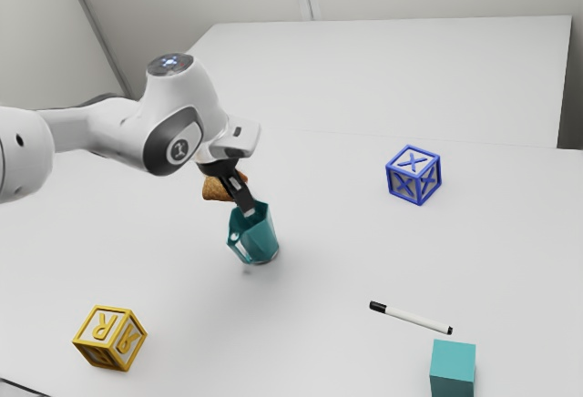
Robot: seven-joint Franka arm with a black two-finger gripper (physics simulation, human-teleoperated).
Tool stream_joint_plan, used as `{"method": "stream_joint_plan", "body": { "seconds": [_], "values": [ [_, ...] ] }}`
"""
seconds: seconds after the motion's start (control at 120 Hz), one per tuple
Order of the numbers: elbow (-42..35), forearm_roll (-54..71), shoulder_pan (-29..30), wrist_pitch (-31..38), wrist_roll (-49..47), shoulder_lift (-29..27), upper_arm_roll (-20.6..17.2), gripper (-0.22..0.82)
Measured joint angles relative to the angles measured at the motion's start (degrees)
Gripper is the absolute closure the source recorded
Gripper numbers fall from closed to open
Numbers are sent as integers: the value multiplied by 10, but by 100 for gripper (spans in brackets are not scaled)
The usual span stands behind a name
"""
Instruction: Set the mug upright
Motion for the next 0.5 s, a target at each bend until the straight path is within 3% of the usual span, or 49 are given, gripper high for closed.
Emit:
{"method": "stream_joint_plan", "body": {
  "seconds": [0.3,0.5],
  "values": [
    [151,-5,11,-153,-33,-6,-11,3],
    [240,-9,4,-248,-76,13,19,1]
  ]
}}
